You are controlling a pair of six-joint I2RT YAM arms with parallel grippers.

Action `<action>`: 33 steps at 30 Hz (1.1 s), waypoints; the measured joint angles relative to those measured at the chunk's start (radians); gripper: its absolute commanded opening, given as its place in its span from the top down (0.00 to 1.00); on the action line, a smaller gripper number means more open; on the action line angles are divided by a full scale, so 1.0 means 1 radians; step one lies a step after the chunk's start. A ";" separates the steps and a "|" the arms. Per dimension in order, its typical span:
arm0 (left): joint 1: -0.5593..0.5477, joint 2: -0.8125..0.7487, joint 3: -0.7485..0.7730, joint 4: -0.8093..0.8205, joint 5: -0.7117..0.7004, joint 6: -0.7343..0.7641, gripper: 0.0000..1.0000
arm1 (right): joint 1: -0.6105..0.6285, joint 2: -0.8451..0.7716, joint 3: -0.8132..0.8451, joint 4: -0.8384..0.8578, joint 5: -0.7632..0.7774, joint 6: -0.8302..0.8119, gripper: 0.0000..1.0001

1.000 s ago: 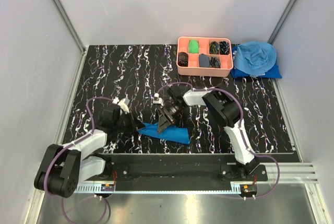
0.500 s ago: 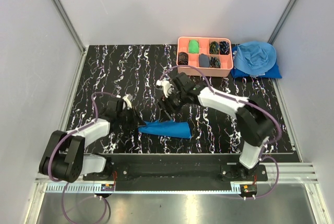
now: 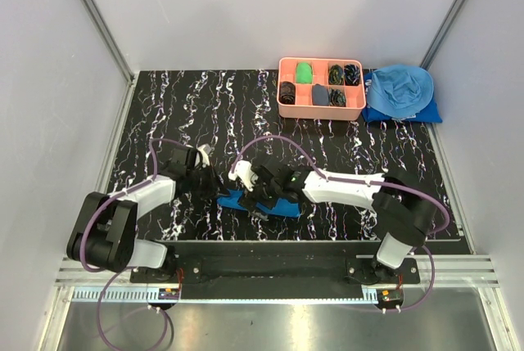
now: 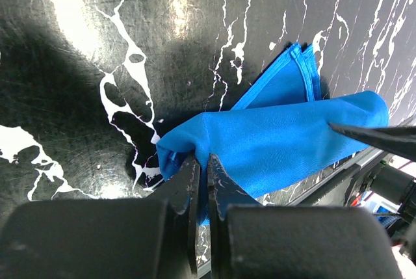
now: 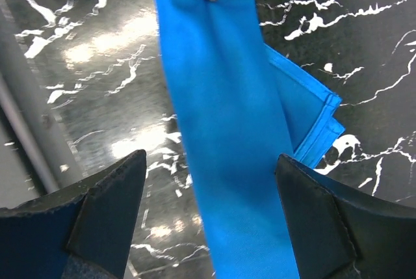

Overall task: Fold the napkin, place the utensils inside, and roll it up
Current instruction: Roll the napkin with the utensil

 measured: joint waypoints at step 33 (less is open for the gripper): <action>0.013 -0.317 -0.035 -0.029 -0.120 0.034 0.20 | -0.224 0.298 0.220 -0.118 -0.461 0.101 0.55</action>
